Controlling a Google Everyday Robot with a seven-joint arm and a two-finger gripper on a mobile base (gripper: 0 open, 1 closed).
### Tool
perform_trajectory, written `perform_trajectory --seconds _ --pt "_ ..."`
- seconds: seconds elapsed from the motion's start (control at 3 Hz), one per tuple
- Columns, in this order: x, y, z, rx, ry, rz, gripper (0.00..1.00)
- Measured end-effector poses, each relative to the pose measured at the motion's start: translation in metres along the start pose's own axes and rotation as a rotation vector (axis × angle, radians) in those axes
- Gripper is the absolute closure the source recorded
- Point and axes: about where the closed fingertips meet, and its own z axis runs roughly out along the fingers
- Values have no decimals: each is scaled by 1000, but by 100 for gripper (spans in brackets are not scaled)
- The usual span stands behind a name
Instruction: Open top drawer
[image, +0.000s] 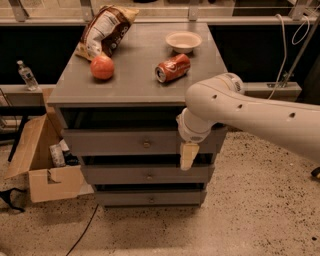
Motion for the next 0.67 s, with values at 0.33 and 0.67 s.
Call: perform_trajectory --seconds 0.33,0.67 --pt "10 -14 16 18 34 1 0" --pt "23 -24 33 20 44 28 0"
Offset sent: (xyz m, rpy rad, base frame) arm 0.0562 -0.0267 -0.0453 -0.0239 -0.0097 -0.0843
